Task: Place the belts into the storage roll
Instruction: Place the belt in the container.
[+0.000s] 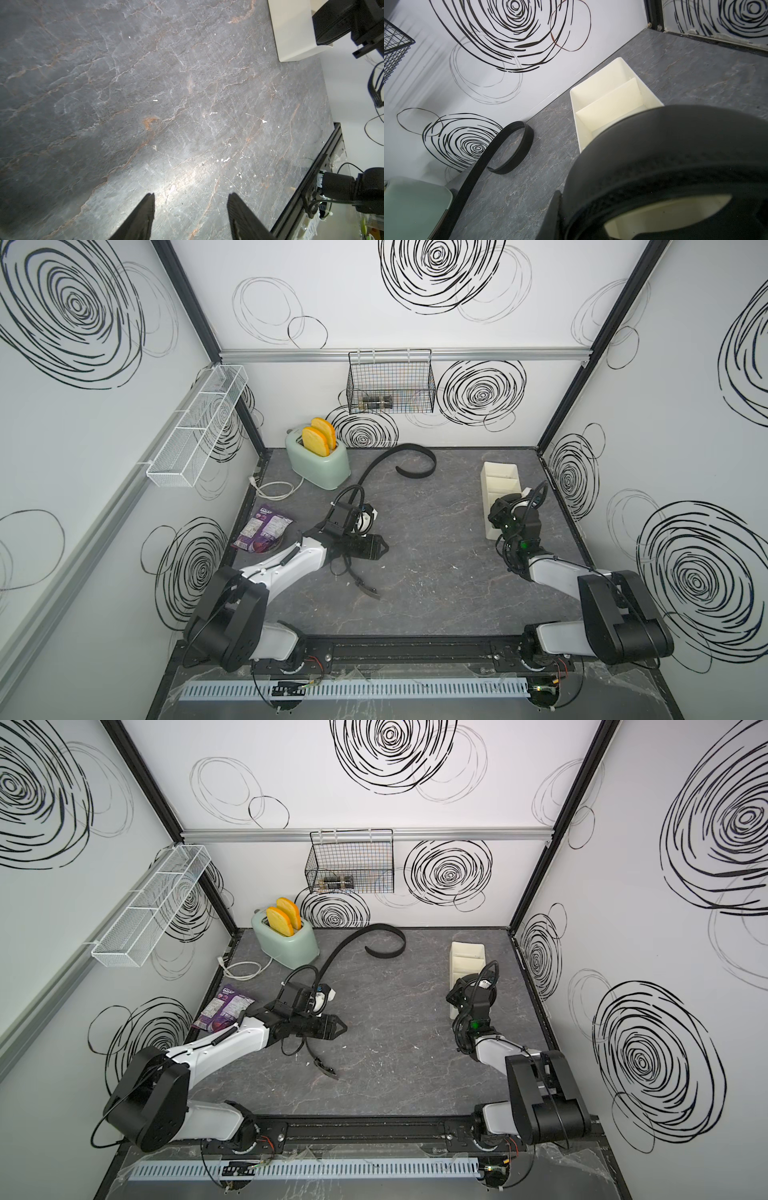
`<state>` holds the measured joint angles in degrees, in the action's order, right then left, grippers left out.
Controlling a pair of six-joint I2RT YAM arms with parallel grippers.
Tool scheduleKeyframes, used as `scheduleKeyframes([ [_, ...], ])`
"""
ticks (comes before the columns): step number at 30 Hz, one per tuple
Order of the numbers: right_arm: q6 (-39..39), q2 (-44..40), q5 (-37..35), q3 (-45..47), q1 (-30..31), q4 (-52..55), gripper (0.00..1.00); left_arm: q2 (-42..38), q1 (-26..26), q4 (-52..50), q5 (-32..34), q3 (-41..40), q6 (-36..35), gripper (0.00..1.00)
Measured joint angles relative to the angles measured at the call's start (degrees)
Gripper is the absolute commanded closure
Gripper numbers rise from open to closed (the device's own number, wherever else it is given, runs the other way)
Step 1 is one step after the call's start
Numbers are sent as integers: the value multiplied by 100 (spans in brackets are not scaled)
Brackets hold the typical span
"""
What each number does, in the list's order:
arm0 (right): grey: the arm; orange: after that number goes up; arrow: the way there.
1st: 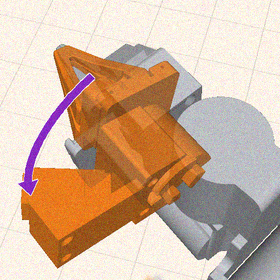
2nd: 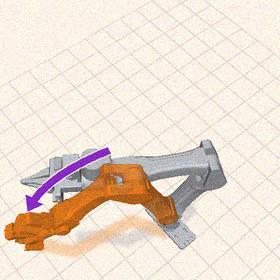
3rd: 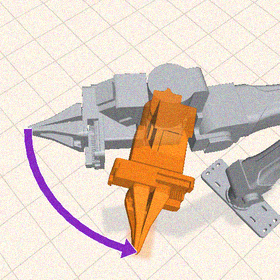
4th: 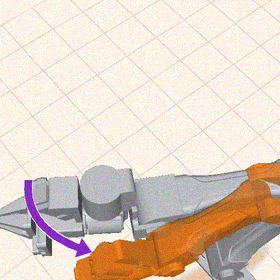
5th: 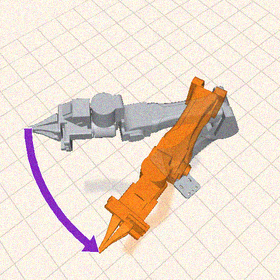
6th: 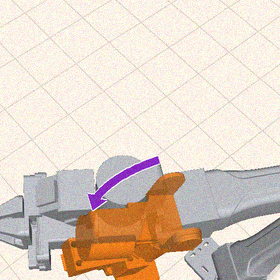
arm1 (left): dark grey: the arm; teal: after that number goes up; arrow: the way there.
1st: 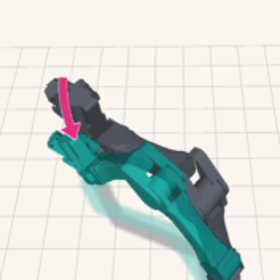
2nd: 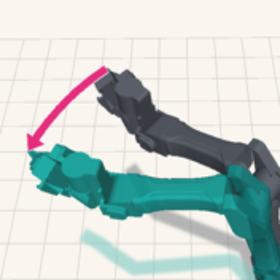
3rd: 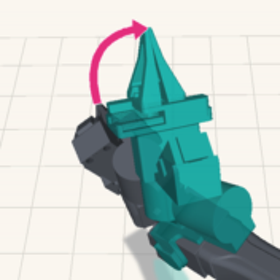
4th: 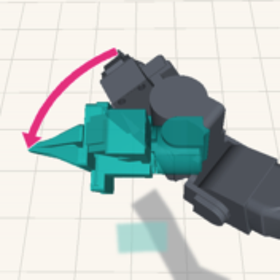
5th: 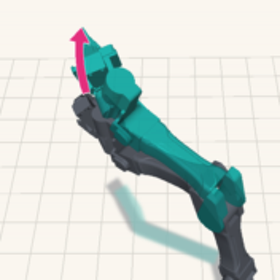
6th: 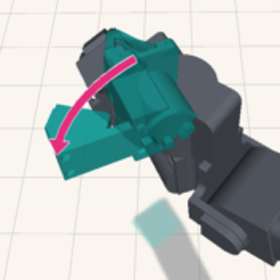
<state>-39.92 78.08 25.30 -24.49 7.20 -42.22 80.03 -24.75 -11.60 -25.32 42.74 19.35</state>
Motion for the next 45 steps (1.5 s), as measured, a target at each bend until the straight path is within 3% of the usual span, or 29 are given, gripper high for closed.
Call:
scheduleKeyframes([
  [3,-15,0,13,0,-4,0,99,0,-28,7,2,0,0,39],
  [6,-26,0,28,0,-4,0,72,-2,-37,9,2,0,0,39],
  [8,-33,0,66,0,-7,15,67,-7,-39,9,4,-2,0,39],
  [11,-48,-7,105,0,-20,61,40,-46,-48,15,4,-11,0,39],
  [18,92,-396,13,-26,-81,494,1,-76,-48,22,4,-26,0,39],
  [26,129,-1047,-212,-216,-162,1357,2,-96,-48,26,2,-37,2,39],
  [34,109,-2116,-278,-688,-236,3593,2,-317,11,24,2,-39,44,39],
  [39,365,-3237,380,-804,-289,4024,2,-568,199,4,35,-39,68,39],
  [42,483,-3077,839,-1220,-247,4142,2,-752,361,-50,125,-39,101,39],
  [45,815,-2035,1010,-2225,195,4483,2,-911,551,-120,210,-39,131,39],
])
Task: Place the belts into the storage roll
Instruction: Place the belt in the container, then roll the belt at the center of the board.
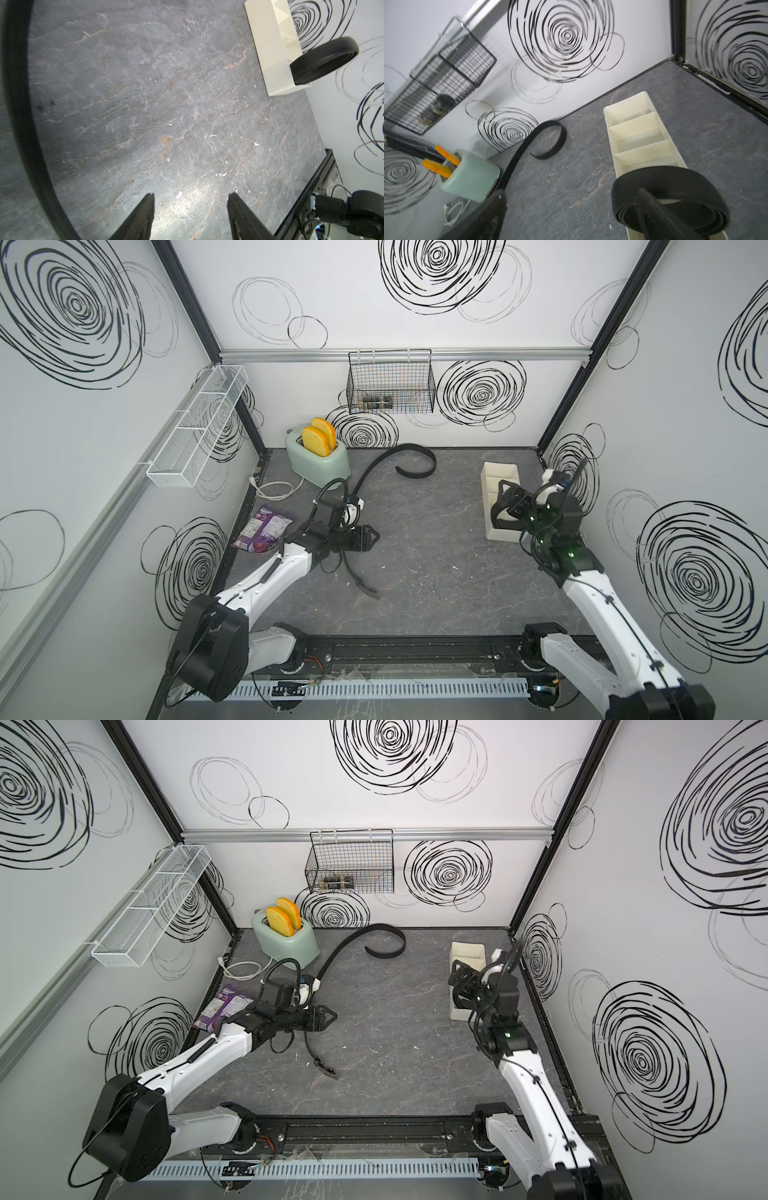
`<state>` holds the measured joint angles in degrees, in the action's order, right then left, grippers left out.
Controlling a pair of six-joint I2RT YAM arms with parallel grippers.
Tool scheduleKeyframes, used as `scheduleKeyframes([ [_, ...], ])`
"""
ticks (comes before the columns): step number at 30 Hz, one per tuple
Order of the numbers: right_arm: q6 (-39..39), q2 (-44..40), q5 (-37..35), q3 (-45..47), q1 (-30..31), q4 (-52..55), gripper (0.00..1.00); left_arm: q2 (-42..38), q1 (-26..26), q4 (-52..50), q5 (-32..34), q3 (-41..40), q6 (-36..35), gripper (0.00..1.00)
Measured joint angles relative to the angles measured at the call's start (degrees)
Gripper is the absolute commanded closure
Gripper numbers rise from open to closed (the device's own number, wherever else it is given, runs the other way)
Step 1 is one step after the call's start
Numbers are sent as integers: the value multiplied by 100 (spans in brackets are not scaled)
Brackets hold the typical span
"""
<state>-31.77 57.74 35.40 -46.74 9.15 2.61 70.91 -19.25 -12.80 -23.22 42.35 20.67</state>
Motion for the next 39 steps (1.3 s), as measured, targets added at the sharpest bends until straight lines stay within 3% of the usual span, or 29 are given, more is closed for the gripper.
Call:
scheduleKeyframes([
  [6,898,1985,-190,-1340,1180,496,2,-151,348,-83,57,-52,61,39],
  [12,1762,3379,-385,-1733,1580,229,2,-170,682,-129,48,-175,120,39],
  [16,2653,4262,-223,-2173,1641,-203,2,-168,748,-127,-7,-249,122,39],
  [24,4398,6199,-435,-3958,1644,-229,2,-44,861,-142,-140,-284,116,39],
  [29,4970,6988,-658,-4752,1572,13,2,72,1019,-116,-258,-446,116,39],
  [39,5396,7943,-533,-5794,1237,369,2,291,1117,-70,-439,-595,116,39],
])
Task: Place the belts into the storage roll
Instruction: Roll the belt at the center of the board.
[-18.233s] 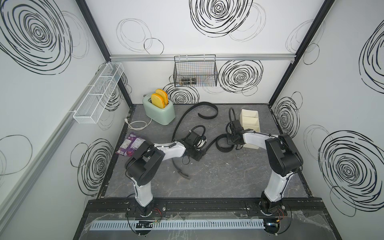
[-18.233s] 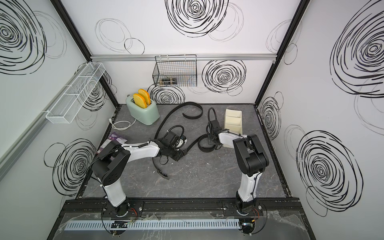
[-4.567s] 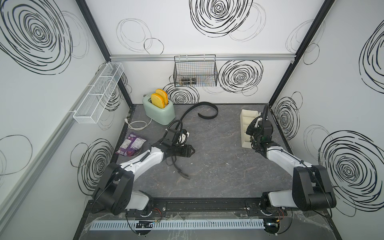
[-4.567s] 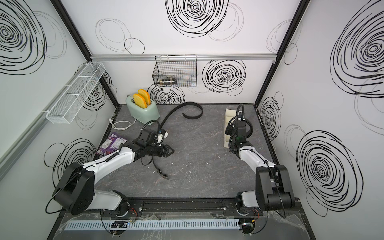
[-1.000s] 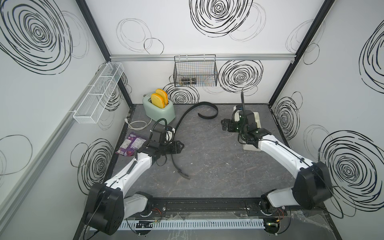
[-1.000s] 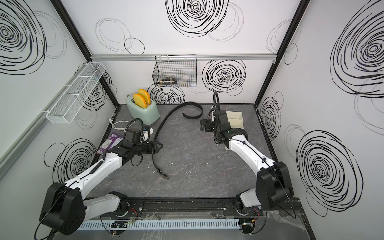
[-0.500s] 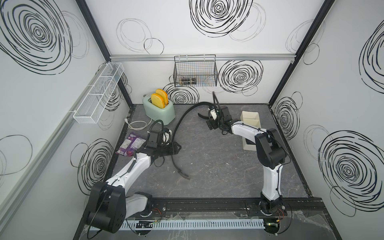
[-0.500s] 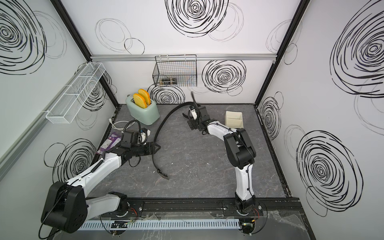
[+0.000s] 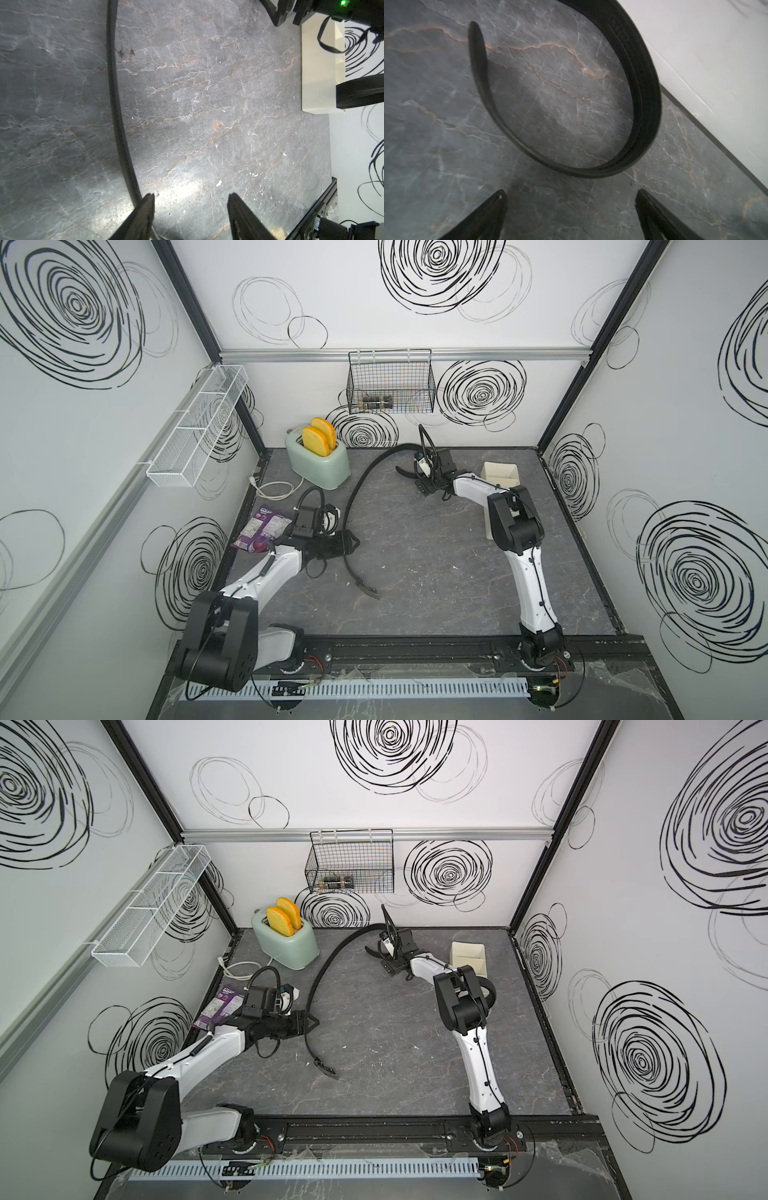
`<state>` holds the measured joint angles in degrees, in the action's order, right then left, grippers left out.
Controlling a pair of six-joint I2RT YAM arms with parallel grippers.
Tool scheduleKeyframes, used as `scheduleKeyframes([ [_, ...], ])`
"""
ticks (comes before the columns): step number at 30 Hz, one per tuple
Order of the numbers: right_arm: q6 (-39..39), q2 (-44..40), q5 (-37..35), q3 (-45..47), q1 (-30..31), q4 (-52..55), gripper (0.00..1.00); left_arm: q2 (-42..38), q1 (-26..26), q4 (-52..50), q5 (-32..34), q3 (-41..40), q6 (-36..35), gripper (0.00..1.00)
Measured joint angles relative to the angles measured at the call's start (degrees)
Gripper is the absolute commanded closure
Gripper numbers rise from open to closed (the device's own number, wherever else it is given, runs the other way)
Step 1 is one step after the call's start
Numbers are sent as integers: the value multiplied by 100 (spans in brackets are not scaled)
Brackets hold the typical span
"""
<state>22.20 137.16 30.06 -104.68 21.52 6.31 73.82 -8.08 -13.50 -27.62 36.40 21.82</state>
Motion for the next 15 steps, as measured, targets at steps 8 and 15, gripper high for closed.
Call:
scheduleKeyframes([
  [8,243,267,254,-527,-9,326,1,251,0,35,-138,0,2,39],
  [15,221,608,621,-1209,-42,706,34,251,2,33,-186,0,-2,39],
])
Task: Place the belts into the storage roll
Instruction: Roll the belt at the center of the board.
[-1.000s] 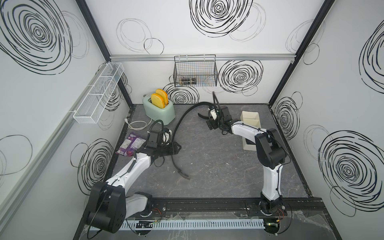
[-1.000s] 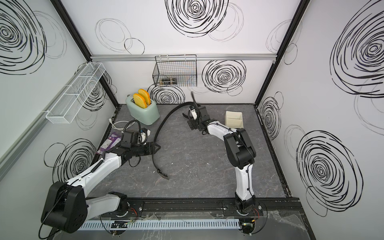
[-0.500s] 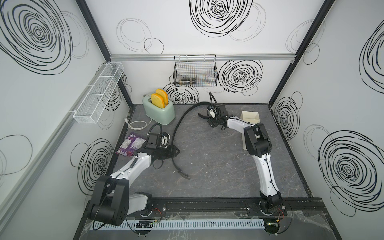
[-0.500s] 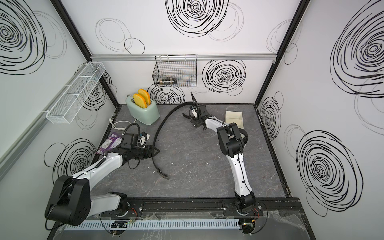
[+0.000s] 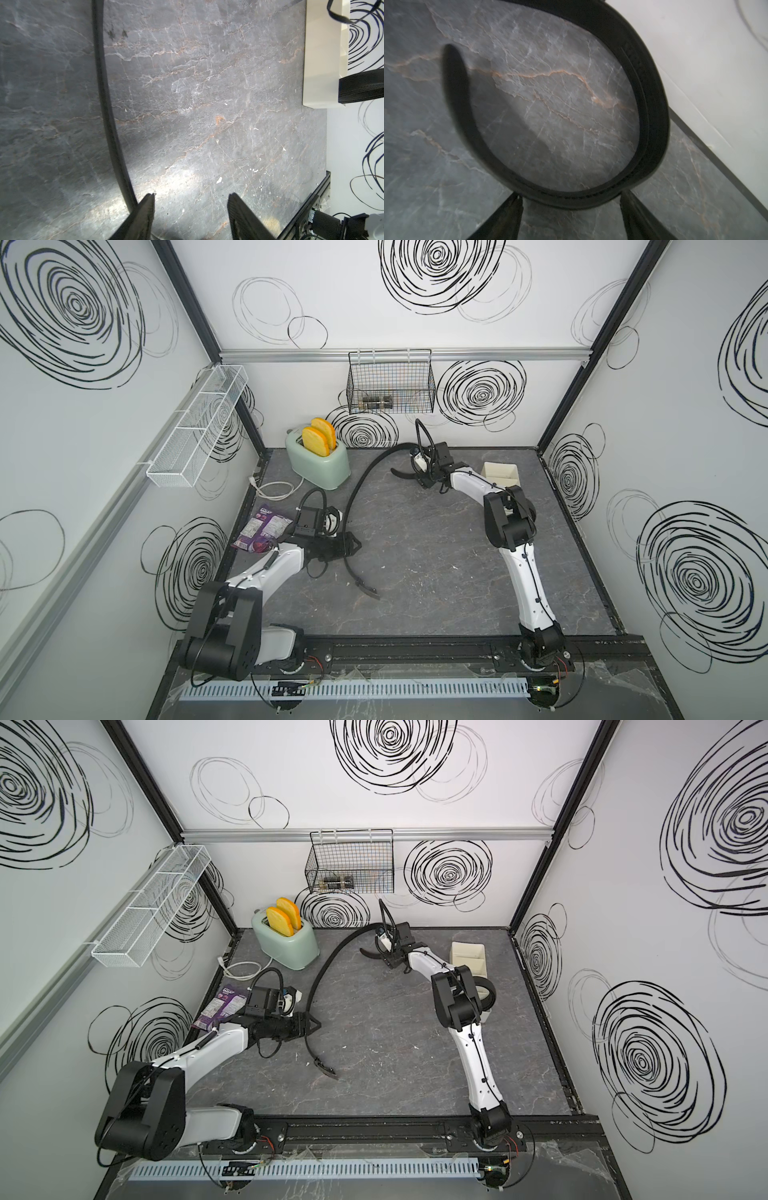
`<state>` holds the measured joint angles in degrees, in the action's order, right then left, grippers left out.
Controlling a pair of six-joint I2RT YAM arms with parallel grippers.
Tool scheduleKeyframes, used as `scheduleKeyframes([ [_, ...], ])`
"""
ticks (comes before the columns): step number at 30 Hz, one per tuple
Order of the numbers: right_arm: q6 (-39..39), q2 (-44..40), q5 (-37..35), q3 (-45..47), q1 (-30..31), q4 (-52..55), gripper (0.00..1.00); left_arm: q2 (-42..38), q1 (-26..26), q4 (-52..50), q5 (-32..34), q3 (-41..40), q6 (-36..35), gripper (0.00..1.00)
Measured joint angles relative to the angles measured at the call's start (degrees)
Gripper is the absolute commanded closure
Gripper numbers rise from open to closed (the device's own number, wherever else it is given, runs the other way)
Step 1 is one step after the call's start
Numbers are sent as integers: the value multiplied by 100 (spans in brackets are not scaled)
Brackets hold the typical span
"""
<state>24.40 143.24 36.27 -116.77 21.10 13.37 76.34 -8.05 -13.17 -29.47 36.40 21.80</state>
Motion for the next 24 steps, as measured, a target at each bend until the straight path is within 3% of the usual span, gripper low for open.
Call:
scheduleKeyframes([
  [7,-7,13,737,-20,-48,579,58,-4,52,0,-9,0,-15,39],
  [11,184,-203,1029,258,-7,848,86,-35,52,-4,-11,0,-17,39],
  [14,319,-546,1261,702,28,1165,81,-116,52,-4,-13,0,-17,39],
  [16,225,-898,1364,1257,35,1141,65,-173,52,-4,-15,0,-17,39],
  [20,-640,-1692,1451,2741,35,-42,68,-291,52,-2,-24,-26,-17,39],
  [24,-2184,-1589,1392,2855,-70,-1757,73,-334,52,-42,-26,-57,-44,39],
])
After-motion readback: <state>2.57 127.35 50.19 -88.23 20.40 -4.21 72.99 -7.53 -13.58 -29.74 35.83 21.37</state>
